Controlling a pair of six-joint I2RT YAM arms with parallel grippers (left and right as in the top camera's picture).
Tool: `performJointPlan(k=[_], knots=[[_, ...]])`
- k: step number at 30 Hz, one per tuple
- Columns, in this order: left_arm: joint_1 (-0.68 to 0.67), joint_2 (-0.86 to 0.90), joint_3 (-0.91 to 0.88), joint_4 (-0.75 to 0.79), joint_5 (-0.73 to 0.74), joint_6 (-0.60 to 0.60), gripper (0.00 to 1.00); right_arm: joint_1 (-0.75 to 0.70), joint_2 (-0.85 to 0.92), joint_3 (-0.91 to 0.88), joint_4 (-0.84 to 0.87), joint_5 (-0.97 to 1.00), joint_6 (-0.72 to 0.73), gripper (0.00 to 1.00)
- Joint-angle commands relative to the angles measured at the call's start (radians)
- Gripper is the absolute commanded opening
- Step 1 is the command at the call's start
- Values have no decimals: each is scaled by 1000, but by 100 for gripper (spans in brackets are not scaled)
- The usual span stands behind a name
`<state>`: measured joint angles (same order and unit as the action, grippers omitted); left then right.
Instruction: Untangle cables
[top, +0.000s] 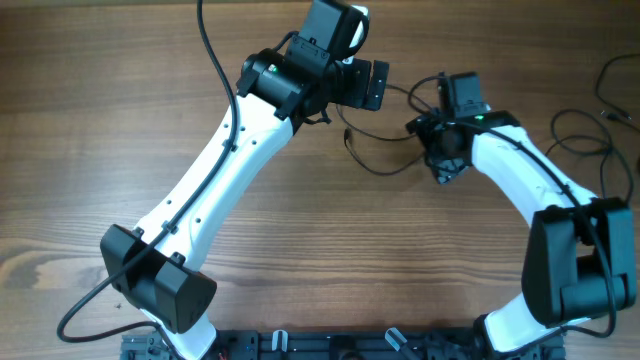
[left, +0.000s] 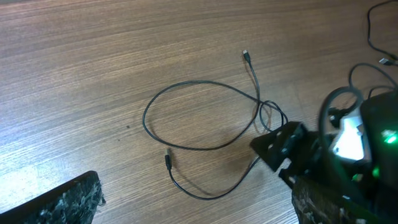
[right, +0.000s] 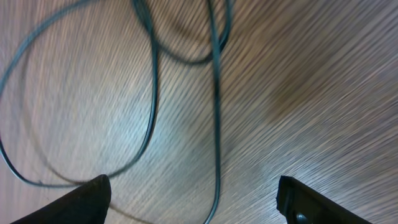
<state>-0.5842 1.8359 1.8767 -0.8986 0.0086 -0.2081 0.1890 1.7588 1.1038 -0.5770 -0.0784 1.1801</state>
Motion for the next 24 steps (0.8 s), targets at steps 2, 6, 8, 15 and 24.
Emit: performJointPlan(k=[2, 6, 8, 15, 24], knots=[[3, 10, -1, -31, 9, -9, 100, 11, 25, 3, 152, 11, -116, 86], [3, 10, -1, -45, 9, -9, 100, -21, 26, 3, 273, 77, -107, 84], [3, 10, -1, -46, 9, -9, 100, -26, 35, 3, 283, 117, -107, 83], [3, 10, -1, -56, 8, -8, 100, -24, 122, 3, 284, 134, -110, 83], [3, 10, -1, -86, 8, -5, 100, -27, 157, 14, 332, 164, -219, 78]])
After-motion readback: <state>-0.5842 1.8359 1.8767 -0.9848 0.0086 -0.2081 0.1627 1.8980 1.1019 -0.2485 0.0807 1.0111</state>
